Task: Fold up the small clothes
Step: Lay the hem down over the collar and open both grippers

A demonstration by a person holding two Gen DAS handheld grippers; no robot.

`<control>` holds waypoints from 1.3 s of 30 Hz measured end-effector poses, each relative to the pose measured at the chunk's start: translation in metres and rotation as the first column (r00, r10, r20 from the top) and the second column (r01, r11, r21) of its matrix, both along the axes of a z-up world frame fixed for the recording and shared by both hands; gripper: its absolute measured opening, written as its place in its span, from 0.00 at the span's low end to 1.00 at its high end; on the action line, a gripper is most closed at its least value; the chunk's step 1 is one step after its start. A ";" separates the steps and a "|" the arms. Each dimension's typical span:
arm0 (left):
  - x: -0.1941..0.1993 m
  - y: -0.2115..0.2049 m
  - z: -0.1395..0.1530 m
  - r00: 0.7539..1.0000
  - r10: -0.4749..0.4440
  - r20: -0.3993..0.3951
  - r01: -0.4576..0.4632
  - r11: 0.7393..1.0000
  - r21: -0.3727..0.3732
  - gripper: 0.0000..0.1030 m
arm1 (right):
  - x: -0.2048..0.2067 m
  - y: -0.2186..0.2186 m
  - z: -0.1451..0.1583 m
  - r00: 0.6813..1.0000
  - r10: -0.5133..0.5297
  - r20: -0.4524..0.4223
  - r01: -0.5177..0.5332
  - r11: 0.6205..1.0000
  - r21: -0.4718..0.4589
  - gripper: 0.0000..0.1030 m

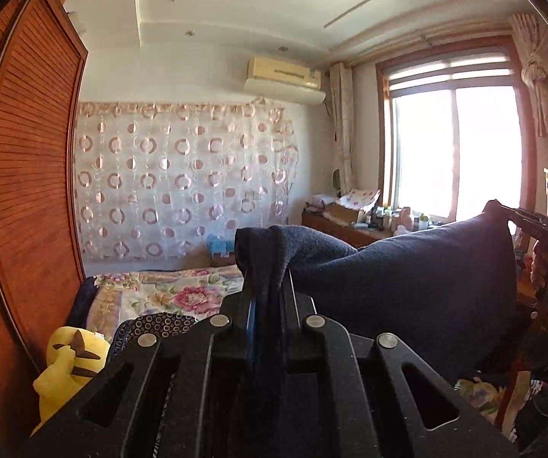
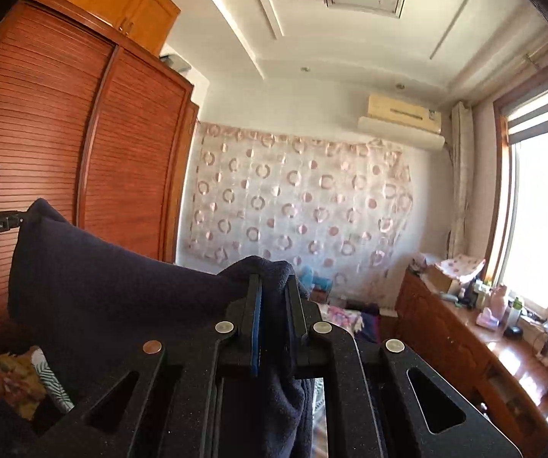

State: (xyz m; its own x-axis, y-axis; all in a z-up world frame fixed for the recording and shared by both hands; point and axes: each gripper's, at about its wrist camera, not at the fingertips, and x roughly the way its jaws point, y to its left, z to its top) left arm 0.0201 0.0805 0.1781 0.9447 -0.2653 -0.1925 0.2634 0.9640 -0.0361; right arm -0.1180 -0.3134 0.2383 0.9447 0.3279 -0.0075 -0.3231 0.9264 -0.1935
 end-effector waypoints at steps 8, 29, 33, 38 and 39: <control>0.131 -0.017 -0.091 0.991 0.052 -0.123 -0.043 0.996 0.076 0.10 | 0.159 0.032 -0.059 0.980 -0.083 -0.180 0.075 0.996 -0.051 0.10; 0.146 -0.031 -0.185 0.921 0.005 -0.389 0.038 0.994 0.103 0.77 | 0.299 0.008 -0.167 0.797 -0.173 -0.579 0.211 0.977 -0.002 0.51; 0.124 -0.034 -0.207 0.897 -0.006 -0.442 0.050 0.995 0.089 0.77 | 0.275 -0.005 -0.179 0.759 -0.162 -0.630 0.215 0.977 0.007 0.51; 0.105 -0.034 -0.238 0.862 0.003 -0.506 0.055 0.994 0.099 0.77 | 0.265 -0.028 -0.204 0.715 -0.189 -0.673 0.257 0.966 0.002 0.51; 0.102 -0.034 -0.244 0.857 0.011 -0.514 0.050 0.993 0.105 0.77 | 0.270 -0.032 -0.204 0.705 -0.196 -0.682 0.270 0.963 0.003 0.51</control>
State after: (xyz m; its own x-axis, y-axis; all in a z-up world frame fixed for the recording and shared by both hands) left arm 0.1223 0.0470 -0.0655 0.6982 -0.2312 -0.6776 0.2559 0.9645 -0.0654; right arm 0.1519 -0.3454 0.0338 0.7496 0.1322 -0.6485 -0.1045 0.9912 0.0813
